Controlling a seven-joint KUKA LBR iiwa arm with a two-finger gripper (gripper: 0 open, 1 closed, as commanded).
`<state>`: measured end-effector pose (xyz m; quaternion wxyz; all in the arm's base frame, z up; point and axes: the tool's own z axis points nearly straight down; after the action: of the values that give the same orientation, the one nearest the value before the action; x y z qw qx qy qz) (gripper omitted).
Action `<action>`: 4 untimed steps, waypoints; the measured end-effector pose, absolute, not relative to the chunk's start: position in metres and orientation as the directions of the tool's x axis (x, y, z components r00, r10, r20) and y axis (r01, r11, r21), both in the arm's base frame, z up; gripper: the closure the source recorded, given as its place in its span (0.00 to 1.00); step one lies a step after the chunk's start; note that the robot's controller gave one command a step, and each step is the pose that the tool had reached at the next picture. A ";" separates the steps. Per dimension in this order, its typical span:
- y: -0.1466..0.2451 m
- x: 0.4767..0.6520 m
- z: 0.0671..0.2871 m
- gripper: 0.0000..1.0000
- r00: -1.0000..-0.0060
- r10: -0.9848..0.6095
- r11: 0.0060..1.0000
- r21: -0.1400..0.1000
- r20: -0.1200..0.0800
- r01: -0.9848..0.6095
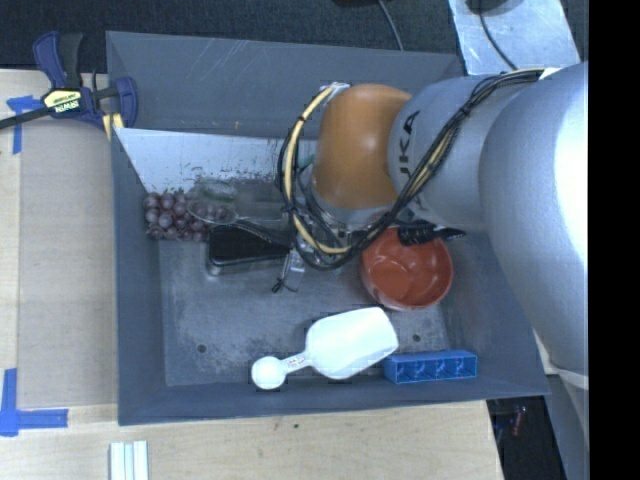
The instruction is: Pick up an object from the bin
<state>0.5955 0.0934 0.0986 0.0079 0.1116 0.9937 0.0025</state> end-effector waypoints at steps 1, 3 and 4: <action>0.121 0.605 0.093 1.00 -0.928 0.373 0.928 0.013 -0.022 0.373; 0.119 0.599 0.088 1.00 -0.925 0.380 0.925 0.016 -0.028 0.380; 0.120 0.597 0.100 1.00 -0.926 0.378 0.926 0.007 -0.013 0.378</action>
Offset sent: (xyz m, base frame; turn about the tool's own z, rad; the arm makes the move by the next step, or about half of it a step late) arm 0.0000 0.0000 0.0000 0.0000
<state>0.5967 0.1201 0.0999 0.0069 0.1924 0.9813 0.0024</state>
